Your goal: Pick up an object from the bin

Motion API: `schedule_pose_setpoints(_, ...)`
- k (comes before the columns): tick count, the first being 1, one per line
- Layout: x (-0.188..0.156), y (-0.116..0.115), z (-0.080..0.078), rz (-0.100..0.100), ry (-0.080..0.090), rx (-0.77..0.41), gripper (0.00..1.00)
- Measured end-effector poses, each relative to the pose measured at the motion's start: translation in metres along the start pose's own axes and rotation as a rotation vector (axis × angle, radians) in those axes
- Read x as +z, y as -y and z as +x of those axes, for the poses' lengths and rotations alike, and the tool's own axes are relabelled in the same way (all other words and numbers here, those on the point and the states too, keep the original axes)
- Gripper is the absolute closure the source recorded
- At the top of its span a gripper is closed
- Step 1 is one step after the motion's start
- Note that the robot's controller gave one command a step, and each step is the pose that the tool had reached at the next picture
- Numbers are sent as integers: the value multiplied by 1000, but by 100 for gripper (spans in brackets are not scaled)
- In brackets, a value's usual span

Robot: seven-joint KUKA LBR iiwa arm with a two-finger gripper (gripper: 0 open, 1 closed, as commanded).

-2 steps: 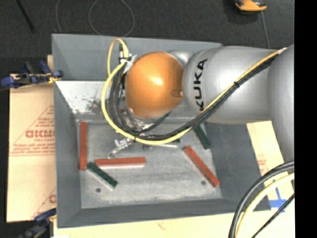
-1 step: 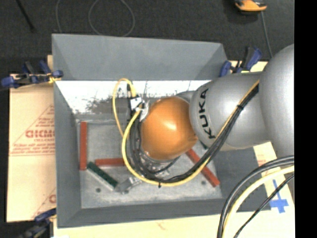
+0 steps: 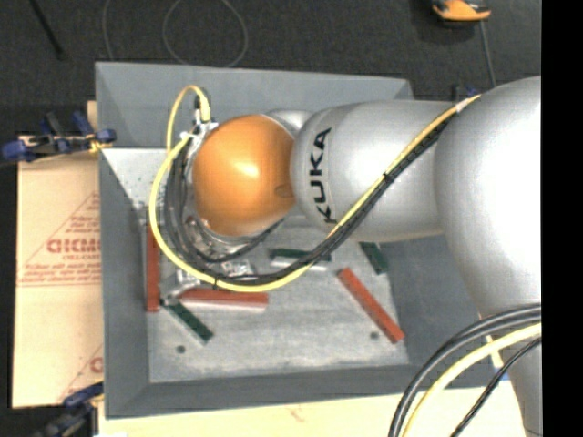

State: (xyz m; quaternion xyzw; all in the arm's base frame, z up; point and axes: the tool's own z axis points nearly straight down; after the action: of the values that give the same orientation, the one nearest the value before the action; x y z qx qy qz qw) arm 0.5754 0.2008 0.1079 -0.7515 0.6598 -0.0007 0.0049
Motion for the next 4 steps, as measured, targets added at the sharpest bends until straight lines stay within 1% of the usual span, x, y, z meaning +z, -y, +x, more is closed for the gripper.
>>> schedule_pose_setpoints(1, 36, 27, 53, 1, 0, 78, 0)
schedule_pose_setpoints(2, 26, -18, -12, -7, 0, 121, 0)
schedule_pose_setpoints(3, 38, -31, -23, -10, -3, -332, 0)
schedule_pose_setpoints(4, 37, -74, 40, -12, -3, -517, 0)
